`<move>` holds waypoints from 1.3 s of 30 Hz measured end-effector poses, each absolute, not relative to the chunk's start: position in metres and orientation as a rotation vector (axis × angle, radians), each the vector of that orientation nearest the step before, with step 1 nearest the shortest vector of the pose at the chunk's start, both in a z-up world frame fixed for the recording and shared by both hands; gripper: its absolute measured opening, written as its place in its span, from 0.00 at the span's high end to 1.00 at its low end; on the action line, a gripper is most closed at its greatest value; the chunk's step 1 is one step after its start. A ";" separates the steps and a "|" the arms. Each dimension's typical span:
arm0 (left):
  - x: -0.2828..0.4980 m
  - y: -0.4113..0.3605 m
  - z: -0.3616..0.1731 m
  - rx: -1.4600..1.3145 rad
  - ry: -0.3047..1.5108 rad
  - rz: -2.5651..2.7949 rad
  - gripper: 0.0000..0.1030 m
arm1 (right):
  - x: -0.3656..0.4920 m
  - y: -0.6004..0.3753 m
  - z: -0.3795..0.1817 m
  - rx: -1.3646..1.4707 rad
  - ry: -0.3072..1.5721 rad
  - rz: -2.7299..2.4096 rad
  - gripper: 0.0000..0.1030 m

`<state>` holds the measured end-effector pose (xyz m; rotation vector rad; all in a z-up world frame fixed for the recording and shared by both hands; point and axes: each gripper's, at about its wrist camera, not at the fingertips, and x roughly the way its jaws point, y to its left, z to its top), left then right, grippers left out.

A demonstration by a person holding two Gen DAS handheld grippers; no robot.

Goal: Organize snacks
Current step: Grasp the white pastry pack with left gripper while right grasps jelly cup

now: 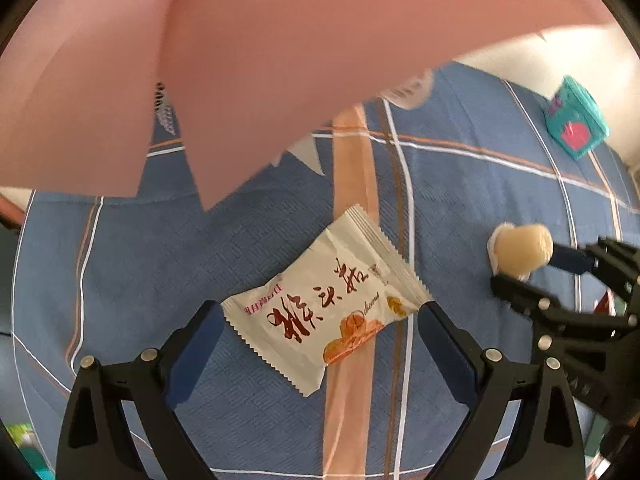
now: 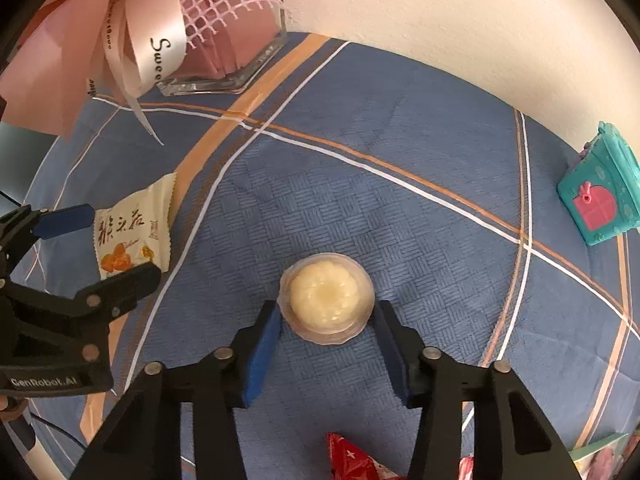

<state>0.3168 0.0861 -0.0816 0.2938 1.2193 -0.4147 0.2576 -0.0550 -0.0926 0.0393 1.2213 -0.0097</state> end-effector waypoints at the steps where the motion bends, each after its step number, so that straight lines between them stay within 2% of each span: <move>1: 0.316 0.085 -0.082 0.302 1.217 -0.416 0.05 | 0.263 -0.056 -0.094 0.044 1.221 -0.008 0.54; 17: 0.307 0.044 -0.086 0.536 1.144 -0.347 0.06 | 0.242 -0.065 -0.093 0.024 1.237 0.014 0.55; 18: 0.308 0.044 -0.085 0.512 1.148 -0.349 0.10 | 0.241 -0.065 -0.093 0.024 1.236 0.014 0.55; 22: 0.314 0.055 -0.081 0.382 1.176 -0.357 0.43 | 0.238 -0.065 -0.093 0.020 1.233 0.014 0.55; 23: 0.314 0.055 -0.080 0.378 1.173 -0.351 0.46 | 0.237 -0.065 -0.093 0.020 1.234 0.013 0.56; 27: 0.311 0.055 -0.079 0.372 1.181 -0.325 0.49 | 0.234 -0.066 -0.089 0.036 1.231 0.002 0.60; 30: 0.309 0.056 -0.078 0.331 1.180 -0.304 0.49 | 0.231 -0.068 -0.086 0.044 1.226 0.003 0.76; 31: 0.306 0.060 -0.077 0.307 1.181 -0.300 0.49 | 0.230 -0.068 -0.086 0.041 1.232 0.003 0.85; 39: 0.297 0.059 -0.075 0.267 1.198 -0.261 0.49 | 0.227 -0.080 -0.083 0.061 1.233 0.019 0.83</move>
